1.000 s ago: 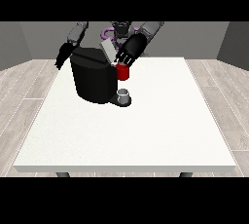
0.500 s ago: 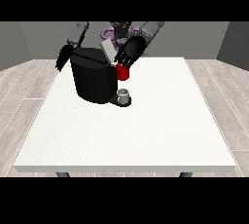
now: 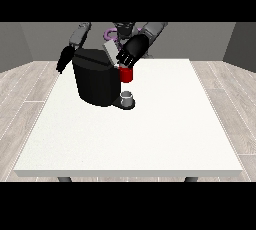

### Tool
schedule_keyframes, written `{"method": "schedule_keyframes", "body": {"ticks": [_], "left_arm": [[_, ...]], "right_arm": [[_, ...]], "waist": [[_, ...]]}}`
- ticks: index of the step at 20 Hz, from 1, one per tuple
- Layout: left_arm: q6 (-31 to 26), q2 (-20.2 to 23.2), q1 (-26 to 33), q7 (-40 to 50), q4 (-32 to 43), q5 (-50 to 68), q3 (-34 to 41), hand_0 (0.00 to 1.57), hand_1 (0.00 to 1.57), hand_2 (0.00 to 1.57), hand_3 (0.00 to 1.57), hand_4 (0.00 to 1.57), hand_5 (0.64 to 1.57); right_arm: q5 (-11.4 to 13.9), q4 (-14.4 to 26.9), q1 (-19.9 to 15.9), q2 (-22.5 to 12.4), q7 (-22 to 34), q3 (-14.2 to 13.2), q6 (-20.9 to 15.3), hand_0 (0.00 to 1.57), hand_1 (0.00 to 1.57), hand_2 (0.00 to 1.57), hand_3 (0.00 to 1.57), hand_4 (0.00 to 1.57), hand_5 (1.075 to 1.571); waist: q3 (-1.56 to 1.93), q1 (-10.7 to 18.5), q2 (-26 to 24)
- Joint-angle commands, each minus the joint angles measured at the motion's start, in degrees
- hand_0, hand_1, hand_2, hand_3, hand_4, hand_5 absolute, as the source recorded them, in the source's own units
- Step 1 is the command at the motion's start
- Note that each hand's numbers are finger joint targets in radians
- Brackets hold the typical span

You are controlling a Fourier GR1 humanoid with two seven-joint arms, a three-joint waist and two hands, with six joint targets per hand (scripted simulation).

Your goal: Insert the coffee pod into the coffee machine and close the lid

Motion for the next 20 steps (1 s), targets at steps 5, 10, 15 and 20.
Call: {"method": "schedule_keyframes", "body": {"ticks": [5, 10, 15, 20], "left_arm": [[4.7, 0.3, 1.1, -2.4, -0.7, -4.8, -3.5, 1.22, 1.22, 1.23, 1.1, 0.0, 1.571], [6.8, 3.3, 0.6, -3.3, 0.4, -7.0, -3.8, 1.16, 1.16, 1.18, 1.05, 0.0, 1.571], [6.1, 0.9, 1.3, -4.2, 1.1, -5.6, -2.8, 1.12, 1.12, 1.14, 0.98, 0.0, 1.571], [7.0, 4.1, -0.1, -7.7, 1.6, -4.1, -0.1, 1.21, 1.21, 1.18, 0.96, 0.0, 1.571]], "right_arm": [[0.3, 0.0, -3.5, -1.3, 2.2, -0.7, -0.2, 0.0, 0.0, 0.0, 0.0, 0.0, 1.571], [0.3, -1.5, -0.6, -0.5, -1.8, 0.3, 0.1, 0.0, 0.0, 0.0, 0.0, 0.0, 1.571], [0.7, -0.6, -0.6, -0.3, -0.2, 0.2, -0.5, 0.0, 0.0, 0.0, 0.0, 0.0, 1.571], [0.4, -3.0, -0.9, -0.6, 2.7, 0.4, -0.1, 0.0, 0.0, 0.0, 0.0, 0.0, 1.571]], "waist": [[-0.02, 0.8, 1.8], [0.0, -2.4, 3.9], [-0.01, -0.9, 2.7], [-0.03, -2.1, 2.8]]}}
